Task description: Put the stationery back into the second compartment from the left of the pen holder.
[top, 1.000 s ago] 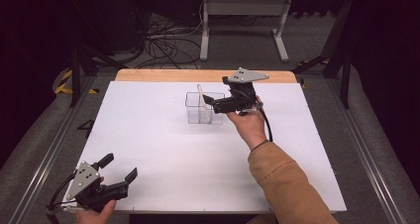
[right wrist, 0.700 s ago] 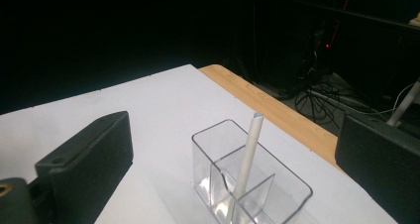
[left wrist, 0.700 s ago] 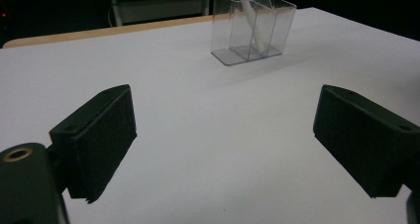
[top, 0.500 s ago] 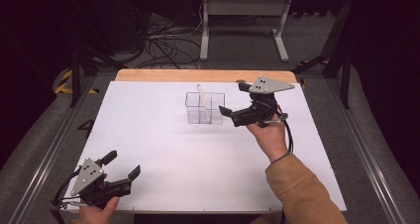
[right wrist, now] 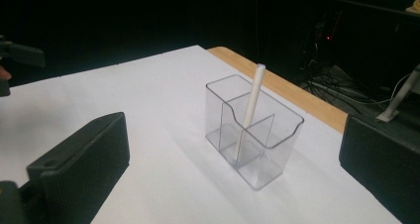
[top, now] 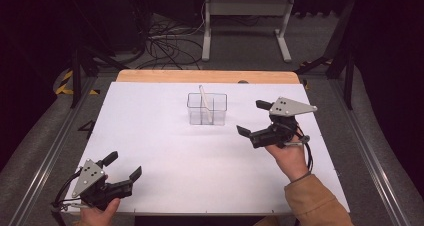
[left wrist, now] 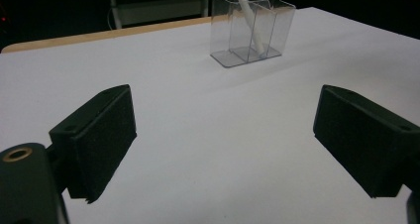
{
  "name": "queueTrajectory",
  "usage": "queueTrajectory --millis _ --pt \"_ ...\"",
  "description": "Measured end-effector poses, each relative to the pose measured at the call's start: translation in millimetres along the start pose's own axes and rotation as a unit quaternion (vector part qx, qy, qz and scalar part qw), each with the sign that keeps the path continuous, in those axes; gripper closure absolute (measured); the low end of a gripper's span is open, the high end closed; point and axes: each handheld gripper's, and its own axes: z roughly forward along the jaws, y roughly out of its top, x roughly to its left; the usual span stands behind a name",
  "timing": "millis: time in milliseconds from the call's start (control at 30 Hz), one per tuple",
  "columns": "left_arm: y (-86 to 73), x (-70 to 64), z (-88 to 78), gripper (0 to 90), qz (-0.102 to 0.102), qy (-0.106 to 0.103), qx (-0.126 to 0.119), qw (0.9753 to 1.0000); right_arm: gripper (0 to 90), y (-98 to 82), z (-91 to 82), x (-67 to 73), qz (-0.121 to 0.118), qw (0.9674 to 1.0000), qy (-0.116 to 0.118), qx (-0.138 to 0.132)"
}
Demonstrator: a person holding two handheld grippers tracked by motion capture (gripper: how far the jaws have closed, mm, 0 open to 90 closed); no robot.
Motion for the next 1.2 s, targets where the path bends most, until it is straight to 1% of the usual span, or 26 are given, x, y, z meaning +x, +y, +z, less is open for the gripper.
queueTrajectory --millis 133,233,267,300,400,567,600,667,700,767,800,833,867,933,1000,1200 --pt "-0.1 -0.6 0.1 10.2 0.0 0.0 0.0 1.0 0.0 -10.5 -9.8 1.2 0.01 0.9997 0.0 0.021" --pt "-0.2 -0.7 0.2 10.2 0.0 0.0 0.0 1.0 0.0 -19.7 -17.2 0.7 0.017 0.9996 0.0 0.024" --pt "-0.2 -0.6 0.4 10.3 0.001 0.0 -0.001 1.0 0.0 -22.8 -19.6 0.2 0.02 0.9995 0.004 0.023" --pt "-0.1 -0.7 0.3 10.3 0.001 0.0 -0.001 1.0 0.0 -25.7 -21.8 0.0 0.021 0.9995 0.007 0.023" --pt "-0.1 -0.9 0.5 10.3 0.001 0.0 -0.001 1.0 0.0 -34.0 -27.2 0.5 0.014 0.9995 0.005 0.029" --pt "-0.1 -0.8 0.6 10.3 0.001 0.001 -0.001 1.0 0.0 -48.3 -34.1 2.0 0.022 0.999 0.012 0.037" --pt "-0.1 -0.8 0.7 10.3 0.001 0.001 -0.001 1.0 0.0 -51.9 -35.2 1.9 0.027 0.9989 0.014 0.036" --pt "-0.1 -1.0 0.7 10.3 0.001 0.001 -0.001 1.0 0.0 -60.4 -38.9 0.8 0.038 0.999 0.019 0.015" --pt "0.0 -1.1 0.7 10.3 0.001 0.001 -0.001 1.0 0.0 -64.6 -40.9 -0.7 0.043 0.9987 0.027 0.006" --pt "0.0 -1.2 0.6 10.2 0.001 0.0 0.0 1.0 0.0 -72.3 -43.7 -2.9 0.051 0.9978 0.043 0.004" --pt "-0.1 -1.2 0.8 10.3 0.001 0.0 -0.001 1.0 0.0 -75.0 -44.5 -2.9 0.051 0.9979 0.04 0.007" --pt "-0.1 -1.2 0.9 10.3 0.001 0.0 -0.001 1.0 0.0 -79.5 -45.8 -2.5 0.049 0.9983 0.03 0.012" --pt "-0.1 -1.1 1.0 10.3 0.002 0.0 0.0 1.0 0.0 -83.2 -46.4 -2.7 0.05 0.9982 0.028 0.017" --pt "-0.1 -1.3 1.2 10.3 0.003 -0.001 0.0 1.0 0.0 -90.3 -47.6 -2.7 0.057 0.9977 0.03 0.023" --pt "0.0 -1.6 1.4 10.2 0.003 -0.002 -0.001 1.0 0.0 -97.0 -48.7 -1.7 0.057 0.9976 0.03 0.024" --pt "0.2 -2.4 1.4 10.2 0.005 -0.003 0.0 1.0 0.0 -114.3 -48.7 3.8 0.051 0.9976 0.031 0.034"
